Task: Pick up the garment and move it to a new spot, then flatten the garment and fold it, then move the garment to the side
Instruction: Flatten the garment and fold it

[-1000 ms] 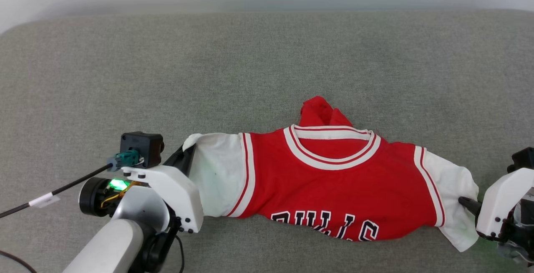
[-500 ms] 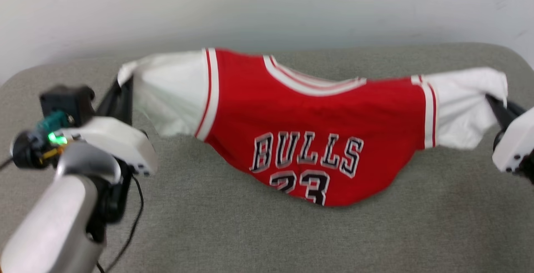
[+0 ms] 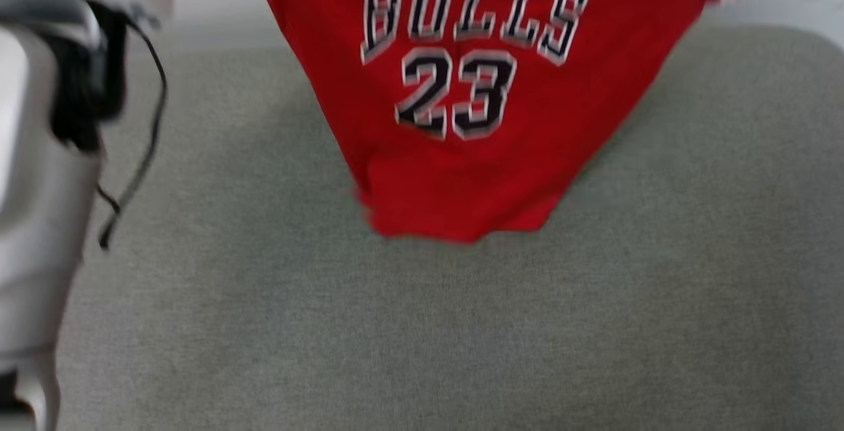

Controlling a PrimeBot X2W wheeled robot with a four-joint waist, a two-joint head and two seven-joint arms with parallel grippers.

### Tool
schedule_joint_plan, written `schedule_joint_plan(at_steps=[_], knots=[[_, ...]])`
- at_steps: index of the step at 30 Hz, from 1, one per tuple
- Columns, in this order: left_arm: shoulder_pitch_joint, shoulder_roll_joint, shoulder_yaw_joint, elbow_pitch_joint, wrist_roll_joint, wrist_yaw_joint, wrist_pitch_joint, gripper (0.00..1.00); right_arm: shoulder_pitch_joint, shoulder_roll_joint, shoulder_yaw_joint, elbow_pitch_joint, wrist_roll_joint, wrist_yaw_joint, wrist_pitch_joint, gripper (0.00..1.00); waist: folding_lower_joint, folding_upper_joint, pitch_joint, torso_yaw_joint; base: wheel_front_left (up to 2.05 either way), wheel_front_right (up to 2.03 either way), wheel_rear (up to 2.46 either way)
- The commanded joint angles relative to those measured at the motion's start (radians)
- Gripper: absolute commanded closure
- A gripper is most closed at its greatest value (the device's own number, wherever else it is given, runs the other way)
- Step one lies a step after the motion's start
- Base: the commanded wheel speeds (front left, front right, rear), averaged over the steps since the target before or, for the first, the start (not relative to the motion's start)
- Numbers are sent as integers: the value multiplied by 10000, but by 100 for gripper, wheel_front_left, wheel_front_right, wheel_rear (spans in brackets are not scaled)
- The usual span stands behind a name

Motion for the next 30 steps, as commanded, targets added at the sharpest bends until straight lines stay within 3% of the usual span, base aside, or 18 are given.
schedule_joint_plan(at_steps=[1,10,17,23,30], knots=[[-687,-95,46,317,39,-120,-99,100,-702,-178,138,123,75,-7,-163,100,0,-1,760,-26,0,0,0],[-4644,-175,317,1668,403,-744,-988,100,-4428,-505,839,1052,473,-7,-1398,100,0,-1,2769,-212,0,0,0],[-6743,-323,358,2328,510,-982,-1204,100,-6720,-485,1348,2136,805,-7,-2201,100,0,-1,4027,-380,0,0,0],[-7395,-539,260,2986,407,-1041,-1094,100,-7824,-431,2169,3256,1155,-7,-2864,100,0,-1,4904,-389,0,0,0],[-7057,-938,62,4035,216,-1124,-1095,100,-8480,-138,3169,4934,1850,-5,-3528,100,0,-1,5499,-245,0,0,0]])
